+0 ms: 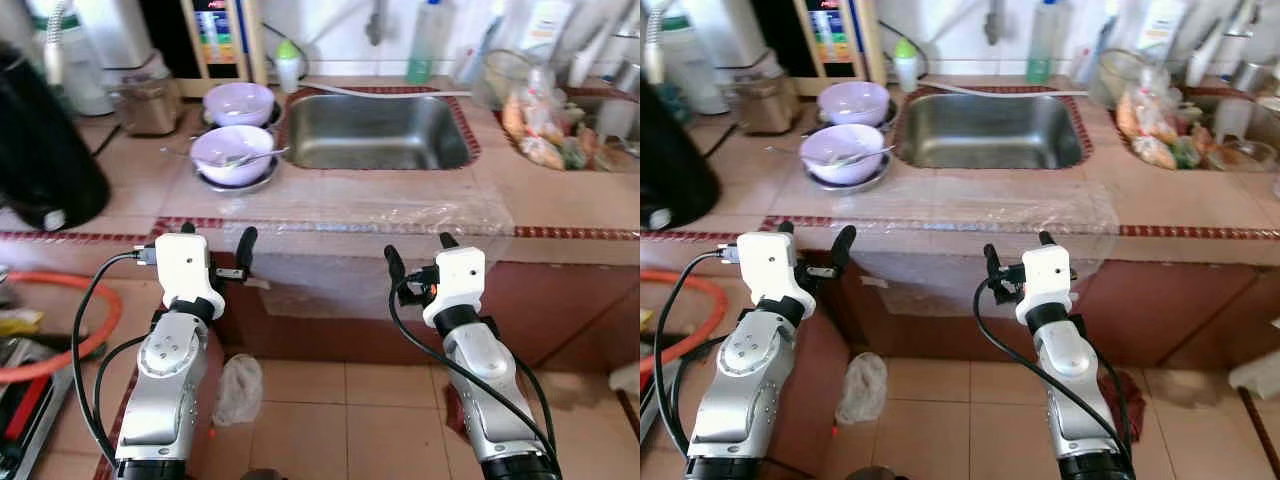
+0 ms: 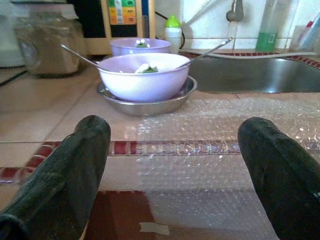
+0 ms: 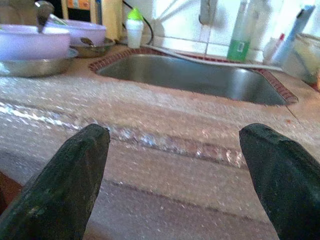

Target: Kitchen organization

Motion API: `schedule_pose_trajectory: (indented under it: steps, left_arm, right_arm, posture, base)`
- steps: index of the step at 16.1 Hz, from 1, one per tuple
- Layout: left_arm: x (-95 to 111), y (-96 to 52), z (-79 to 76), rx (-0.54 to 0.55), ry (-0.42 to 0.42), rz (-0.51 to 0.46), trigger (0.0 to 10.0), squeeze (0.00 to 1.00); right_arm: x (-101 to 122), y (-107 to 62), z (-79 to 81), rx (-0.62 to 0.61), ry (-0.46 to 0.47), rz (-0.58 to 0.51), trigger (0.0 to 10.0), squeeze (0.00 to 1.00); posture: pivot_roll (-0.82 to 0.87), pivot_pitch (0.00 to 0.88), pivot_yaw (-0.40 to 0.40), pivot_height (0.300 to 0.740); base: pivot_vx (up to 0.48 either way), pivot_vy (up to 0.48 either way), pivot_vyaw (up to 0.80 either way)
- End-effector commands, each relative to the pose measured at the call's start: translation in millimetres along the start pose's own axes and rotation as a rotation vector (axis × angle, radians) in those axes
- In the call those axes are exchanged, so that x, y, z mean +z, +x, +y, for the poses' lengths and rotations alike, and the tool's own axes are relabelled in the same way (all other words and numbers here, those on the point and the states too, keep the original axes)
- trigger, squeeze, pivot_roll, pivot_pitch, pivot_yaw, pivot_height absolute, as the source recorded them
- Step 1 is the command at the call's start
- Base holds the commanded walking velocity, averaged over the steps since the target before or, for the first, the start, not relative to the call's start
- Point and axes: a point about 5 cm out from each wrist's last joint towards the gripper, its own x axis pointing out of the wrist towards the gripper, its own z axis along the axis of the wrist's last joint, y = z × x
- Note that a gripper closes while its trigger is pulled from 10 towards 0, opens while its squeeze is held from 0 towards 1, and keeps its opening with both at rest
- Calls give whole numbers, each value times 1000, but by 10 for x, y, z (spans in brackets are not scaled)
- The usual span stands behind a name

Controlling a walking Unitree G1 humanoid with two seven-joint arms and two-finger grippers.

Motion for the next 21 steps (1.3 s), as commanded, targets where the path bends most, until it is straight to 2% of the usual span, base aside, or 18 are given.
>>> schedule_pose_trajectory:
  steps: [1,5,9,14,16,21]
  left_arm:
    - [99,15,9,1,11,-38,10000,0]
    - [213,14,-91,-42,34,-93,10000,0]
    - [196,-10,-71,-37,32,-82,10000,0]
    - [244,30,-55,-26,44,-94,10000,0]
    - [254,12,-44,-6,42,-96,10000,0]
    - [209,-28,-42,11,44,-83,10000,0]
  right_arm:
    - [63,35,-24,-16,-18,-33,10000,0]
    - [97,65,-98,-61,-23,-55,10000,0]
    - [47,-3,-81,-67,-30,-40,10000,0]
    - [126,77,-94,-61,-66,-80,10000,0]
    - [159,97,-93,-49,-69,-97,10000,0]
    - [154,116,-80,-37,-66,-94,10000,0]
  posture:
    - [6,0,45,740]
    - [7,0,39,740]
    - [9,0,33,740]
    - [10,0,45,740]
    - [11,0,44,740]
    - [14,0,33,740]
  base:
    - [251,0,519]
    - [275,0,0]
    - [311,0,0]
    - [307,0,0]
    - [264,0,700]
    - [0,0,0]
